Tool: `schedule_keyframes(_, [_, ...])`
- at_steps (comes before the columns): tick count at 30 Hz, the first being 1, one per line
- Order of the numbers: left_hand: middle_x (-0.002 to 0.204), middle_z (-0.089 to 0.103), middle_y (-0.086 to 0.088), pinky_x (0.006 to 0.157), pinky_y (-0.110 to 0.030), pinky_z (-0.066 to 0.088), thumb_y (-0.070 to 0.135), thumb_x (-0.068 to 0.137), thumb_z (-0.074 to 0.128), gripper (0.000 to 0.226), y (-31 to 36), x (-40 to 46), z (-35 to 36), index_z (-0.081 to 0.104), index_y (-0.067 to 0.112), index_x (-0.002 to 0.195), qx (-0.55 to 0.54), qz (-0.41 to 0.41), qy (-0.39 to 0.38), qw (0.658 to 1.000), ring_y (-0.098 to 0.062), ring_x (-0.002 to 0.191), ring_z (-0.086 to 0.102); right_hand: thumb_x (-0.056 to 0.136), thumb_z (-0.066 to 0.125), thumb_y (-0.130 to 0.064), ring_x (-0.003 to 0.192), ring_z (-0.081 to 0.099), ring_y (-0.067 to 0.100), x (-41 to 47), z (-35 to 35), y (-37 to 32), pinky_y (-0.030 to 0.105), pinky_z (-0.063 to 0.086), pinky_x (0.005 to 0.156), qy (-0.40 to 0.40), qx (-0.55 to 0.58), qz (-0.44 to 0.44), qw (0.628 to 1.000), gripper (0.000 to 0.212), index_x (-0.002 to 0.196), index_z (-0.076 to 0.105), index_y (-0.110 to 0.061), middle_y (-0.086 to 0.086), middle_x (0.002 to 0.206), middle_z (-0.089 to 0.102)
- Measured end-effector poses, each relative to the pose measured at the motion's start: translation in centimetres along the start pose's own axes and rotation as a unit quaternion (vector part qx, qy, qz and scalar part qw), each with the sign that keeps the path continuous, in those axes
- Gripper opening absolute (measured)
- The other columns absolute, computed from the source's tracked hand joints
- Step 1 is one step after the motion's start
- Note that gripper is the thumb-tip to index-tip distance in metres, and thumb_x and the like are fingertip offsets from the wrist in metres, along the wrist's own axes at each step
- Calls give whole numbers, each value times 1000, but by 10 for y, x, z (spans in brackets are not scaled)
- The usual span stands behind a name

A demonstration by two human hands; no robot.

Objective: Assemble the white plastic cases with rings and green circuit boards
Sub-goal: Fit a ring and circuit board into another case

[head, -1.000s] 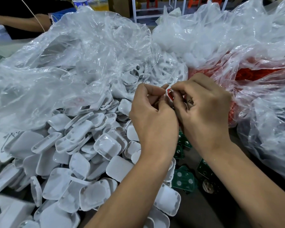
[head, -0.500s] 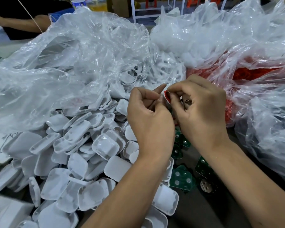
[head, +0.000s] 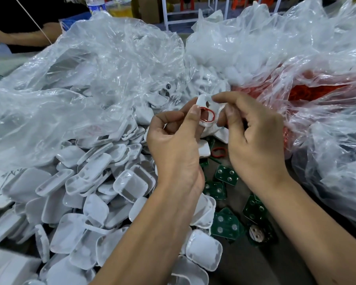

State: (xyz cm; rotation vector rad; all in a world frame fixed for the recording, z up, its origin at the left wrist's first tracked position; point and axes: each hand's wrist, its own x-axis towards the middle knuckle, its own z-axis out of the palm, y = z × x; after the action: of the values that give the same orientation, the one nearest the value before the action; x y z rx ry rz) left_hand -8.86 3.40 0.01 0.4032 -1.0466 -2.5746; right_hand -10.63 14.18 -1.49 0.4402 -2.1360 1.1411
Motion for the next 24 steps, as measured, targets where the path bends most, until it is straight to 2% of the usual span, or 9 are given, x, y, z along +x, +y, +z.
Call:
schedule_keyframes(3, [96, 78, -14, 69, -23, 60, -14, 91, 66, 24, -1, 0, 0, 54, 7, 88, -20, -10, -3, 1000, -19, 83, 76, 98, 73, -27, 52, 53, 11, -3, 3, -3, 24, 42, 55, -23, 0, -13, 1000, 16, 110, 75, -15, -15, 60, 53])
schedule_keyframes(7, [102, 76, -18, 76, -27, 63, -15, 91, 64, 24, -1, 2, 0, 55, 7, 89, -54, -27, -2, 998, -23, 91, 75, 97, 73, -29, 52, 55, 20, -3, 4, 1, 37, 47, 51, 13, 63, 82, 995, 13, 92, 67, -19, 1, 61, 60])
schedule_keyframes(11, [91, 74, -11, 74, -25, 62, -15, 91, 63, 22, -2, 3, 1, 57, 7, 91, -51, -16, -24, 998, -19, 83, 73, 97, 71, -36, 51, 50, 10, 0, 4, 6, 27, 41, 48, 10, 126, 156, 980, 24, 80, 72, -20, 1, 62, 64])
schedule_keyframes(13, [86, 71, -8, 75, -24, 60, -15, 91, 63, 21, -4, 3, 0, 59, 5, 95, -17, 1, -44, 999, -19, 84, 72, 97, 71, -36, 53, 57, 18, 0, 4, 7, 29, 46, 49, 13, 148, 168, 974, 24, 80, 73, -20, 4, 65, 67])
schedule_keyframes(15, [93, 67, -13, 88, -31, 60, -17, 91, 63, 24, -6, 1, 0, 60, 4, 104, 21, 9, -68, 997, -26, 93, 68, 95, 75, -33, 52, 60, 20, 1, 4, 8, 27, 47, 47, 12, 124, 162, 979, 19, 79, 73, -23, 2, 64, 67])
schedule_keyframes(17, [101, 64, -18, 99, -37, 57, -19, 91, 62, 29, -6, 1, -1, 61, 5, 109, 51, 15, -88, 995, -30, 99, 65, 93, 77, -28, 46, 53, 10, 1, 3, 10, 19, 41, 45, 11, 105, 160, 981, 16, 78, 72, -24, 1, 60, 64])
schedule_keyframes(20, [89, 68, -3, 89, -31, 59, -19, 90, 62, 35, -5, 4, -2, 63, 9, 110, 89, 26, -116, 989, -18, 90, 68, 92, 79, -21, 44, 51, 4, 2, 0, 9, 10, 40, 44, 5, 90, 153, 984, 13, 80, 74, -22, 5, 57, 61])
schedule_keyframes(22, [76, 67, 7, 81, -23, 58, -21, 88, 63, 37, -5, 5, -3, 64, 11, 107, 109, 37, -133, 984, -7, 77, 66, 91, 79, -16, 46, 50, 7, 3, -2, 8, 9, 38, 47, 6, 62, 136, 989, 11, 81, 74, -20, 4, 54, 58])
schedule_keyframes(24, [75, 67, 6, 81, -23, 58, -22, 87, 63, 37, -6, 4, -3, 65, 11, 105, 120, 42, -134, 983, -5, 74, 65, 89, 78, -14, 47, 50, 12, 2, -3, 7, 11, 36, 51, 16, 28, 116, 993, 10, 81, 74, -19, 0, 51, 56])
